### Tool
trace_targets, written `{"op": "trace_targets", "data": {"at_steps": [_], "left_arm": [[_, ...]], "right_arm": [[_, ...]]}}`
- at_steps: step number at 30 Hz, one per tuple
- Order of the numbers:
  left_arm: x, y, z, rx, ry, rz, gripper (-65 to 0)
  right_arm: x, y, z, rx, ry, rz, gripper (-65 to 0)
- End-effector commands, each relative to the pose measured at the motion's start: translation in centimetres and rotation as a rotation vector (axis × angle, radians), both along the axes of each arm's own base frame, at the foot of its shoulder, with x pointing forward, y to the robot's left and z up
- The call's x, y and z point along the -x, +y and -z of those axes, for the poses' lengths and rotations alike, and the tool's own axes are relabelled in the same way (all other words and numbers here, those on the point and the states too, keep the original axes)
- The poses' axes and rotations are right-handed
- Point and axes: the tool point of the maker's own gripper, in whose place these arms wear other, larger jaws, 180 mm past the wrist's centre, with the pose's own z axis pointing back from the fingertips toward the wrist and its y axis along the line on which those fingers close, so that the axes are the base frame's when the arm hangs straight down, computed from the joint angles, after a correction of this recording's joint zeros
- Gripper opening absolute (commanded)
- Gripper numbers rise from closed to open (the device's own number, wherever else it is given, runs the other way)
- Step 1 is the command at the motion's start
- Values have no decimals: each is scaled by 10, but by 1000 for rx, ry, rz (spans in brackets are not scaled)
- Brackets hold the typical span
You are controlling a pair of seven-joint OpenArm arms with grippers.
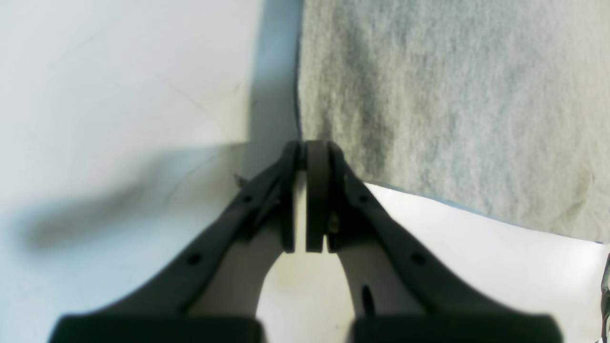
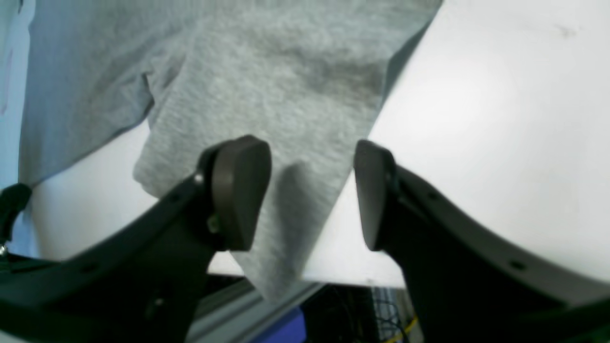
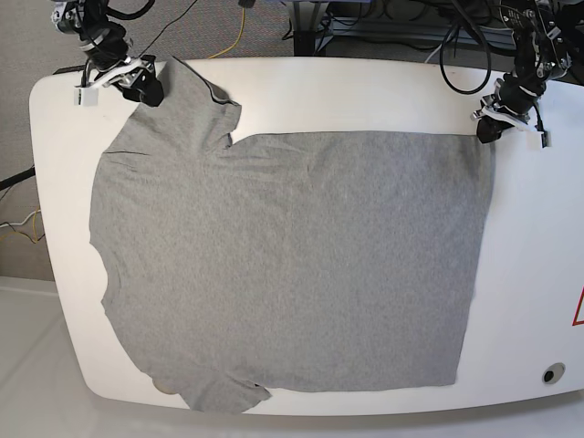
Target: Fold the T-shirt properly
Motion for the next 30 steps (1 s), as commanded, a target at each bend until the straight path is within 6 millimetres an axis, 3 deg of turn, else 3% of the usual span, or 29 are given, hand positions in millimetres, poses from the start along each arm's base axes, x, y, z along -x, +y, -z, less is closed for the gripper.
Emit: {"op": "trace_targets", "data": {"at_steps": [1,10,24,26,30], "left_arm": [[-2,5,-4,-16,-5,5,-650],[-1,5,-3,-16,0,4,-650],[-2,6,-4,-19,-6,-1,-650],[-2,7,-4,-23,-7,-1,-650],[1,7,-3,-23,1,-2,-650]], "right_arm": [[21,6,19,29,126,-40,-318],[9,23,21,27,108,-65,-313],[-6,18,27,58,86,-54,-324],[-7,16,24,75,76,-62,-386],[-7,16,23,78,71,-62,-571]]}}
